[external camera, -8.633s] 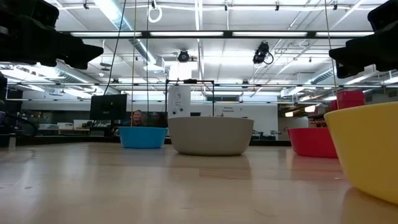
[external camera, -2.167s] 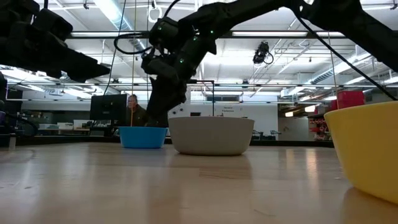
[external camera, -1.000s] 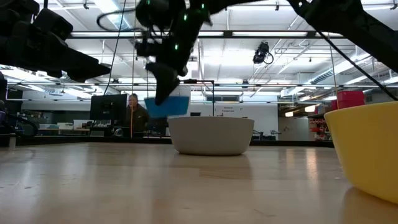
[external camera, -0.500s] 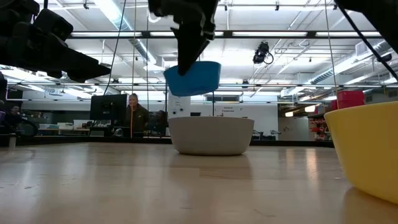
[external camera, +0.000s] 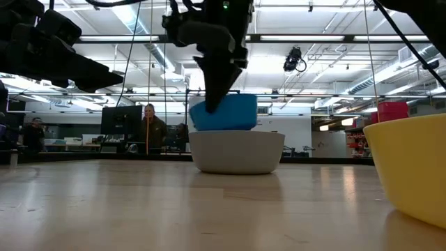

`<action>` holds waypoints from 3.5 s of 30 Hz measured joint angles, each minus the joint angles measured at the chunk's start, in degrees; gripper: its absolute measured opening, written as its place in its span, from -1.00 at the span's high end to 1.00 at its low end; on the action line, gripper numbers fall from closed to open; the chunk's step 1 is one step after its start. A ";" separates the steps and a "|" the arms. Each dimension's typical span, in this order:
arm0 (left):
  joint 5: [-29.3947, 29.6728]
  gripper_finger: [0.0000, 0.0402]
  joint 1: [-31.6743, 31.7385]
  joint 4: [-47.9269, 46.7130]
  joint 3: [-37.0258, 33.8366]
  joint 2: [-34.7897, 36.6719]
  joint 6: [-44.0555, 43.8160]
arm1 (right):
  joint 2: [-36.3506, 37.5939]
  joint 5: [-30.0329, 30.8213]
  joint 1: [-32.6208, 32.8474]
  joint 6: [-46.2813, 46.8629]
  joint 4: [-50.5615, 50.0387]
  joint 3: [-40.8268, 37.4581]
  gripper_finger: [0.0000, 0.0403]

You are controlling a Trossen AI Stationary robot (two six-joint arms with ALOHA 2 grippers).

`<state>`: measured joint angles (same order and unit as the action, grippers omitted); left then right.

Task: Nest bowls inside each other
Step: Stack the blue bowl on top of the red bowl, then stack the yellow bowl on top of the blue bowl

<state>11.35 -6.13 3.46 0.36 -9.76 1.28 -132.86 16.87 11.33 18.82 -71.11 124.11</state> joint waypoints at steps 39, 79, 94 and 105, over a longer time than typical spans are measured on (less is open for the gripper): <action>-0.67 -0.38 0.00 -0.52 0.02 0.00 -0.35 | 24.98 -6.43 -3.45 2.78 39.19 -42.47 0.99; 0.42 -0.38 0.00 -0.46 0.02 -0.11 -1.37 | 29.32 -3.53 -5.68 2.75 52.87 -62.03 0.20; 0.50 -0.38 0.00 -0.35 0.00 -0.52 -1.47 | 31.23 0.65 -5.00 -1.67 41.27 -51.25 -0.09; 1.44 -0.38 0.00 -0.15 0.00 -2.38 -0.62 | 35.12 -3.50 9.02 21.37 25.90 -51.27 -0.06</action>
<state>12.80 -6.13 3.31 0.36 -12.14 0.66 -97.75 13.36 20.36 40.20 -45.21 72.84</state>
